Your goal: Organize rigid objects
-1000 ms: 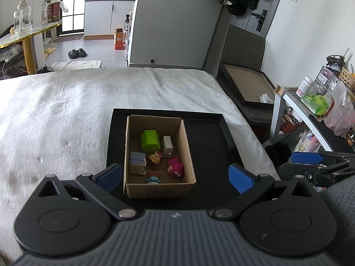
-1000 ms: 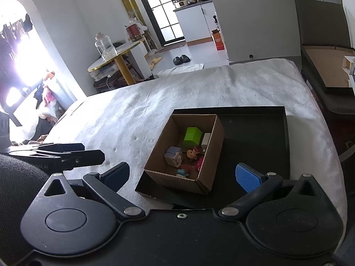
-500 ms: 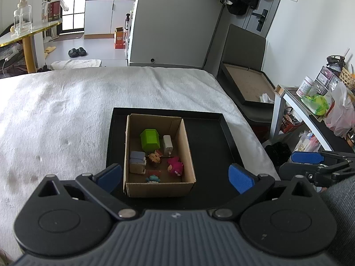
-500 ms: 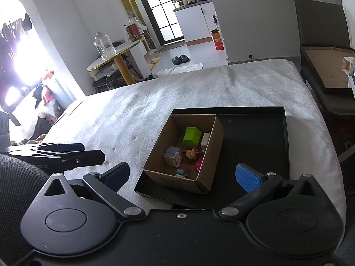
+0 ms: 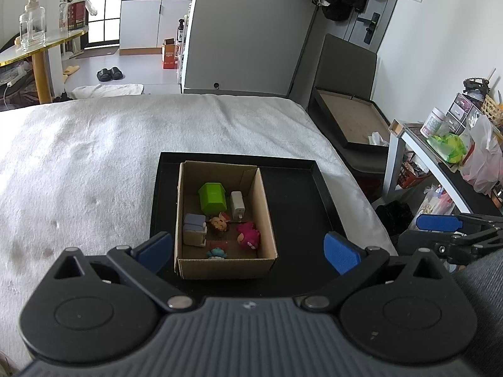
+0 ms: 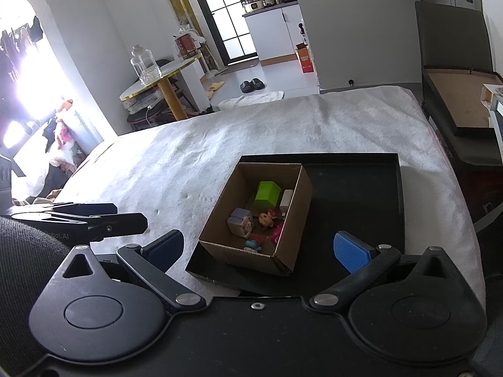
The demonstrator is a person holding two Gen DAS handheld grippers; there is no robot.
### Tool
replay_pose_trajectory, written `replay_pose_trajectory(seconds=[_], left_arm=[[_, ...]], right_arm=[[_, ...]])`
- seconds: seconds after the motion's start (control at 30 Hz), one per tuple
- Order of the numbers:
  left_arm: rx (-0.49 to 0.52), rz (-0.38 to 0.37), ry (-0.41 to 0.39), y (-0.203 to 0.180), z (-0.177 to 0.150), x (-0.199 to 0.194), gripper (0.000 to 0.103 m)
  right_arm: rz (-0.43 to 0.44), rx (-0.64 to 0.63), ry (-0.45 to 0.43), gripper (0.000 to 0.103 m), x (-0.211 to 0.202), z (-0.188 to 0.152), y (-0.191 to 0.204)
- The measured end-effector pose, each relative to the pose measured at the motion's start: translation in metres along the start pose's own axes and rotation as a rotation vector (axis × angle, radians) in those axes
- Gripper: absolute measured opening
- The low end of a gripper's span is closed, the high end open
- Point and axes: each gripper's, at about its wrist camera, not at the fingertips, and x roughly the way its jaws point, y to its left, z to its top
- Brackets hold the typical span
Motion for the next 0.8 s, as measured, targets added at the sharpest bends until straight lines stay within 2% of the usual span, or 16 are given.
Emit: replay_pose_trajectory(seconds=[0.8], left_arm=[[0.002,-0.005,-0.003,-0.0061,0.0018,0.0022,0.102]], right_arm=[[-0.077,-0.011,-0.002,0.103,-0.0079,0.0003,0.0057]])
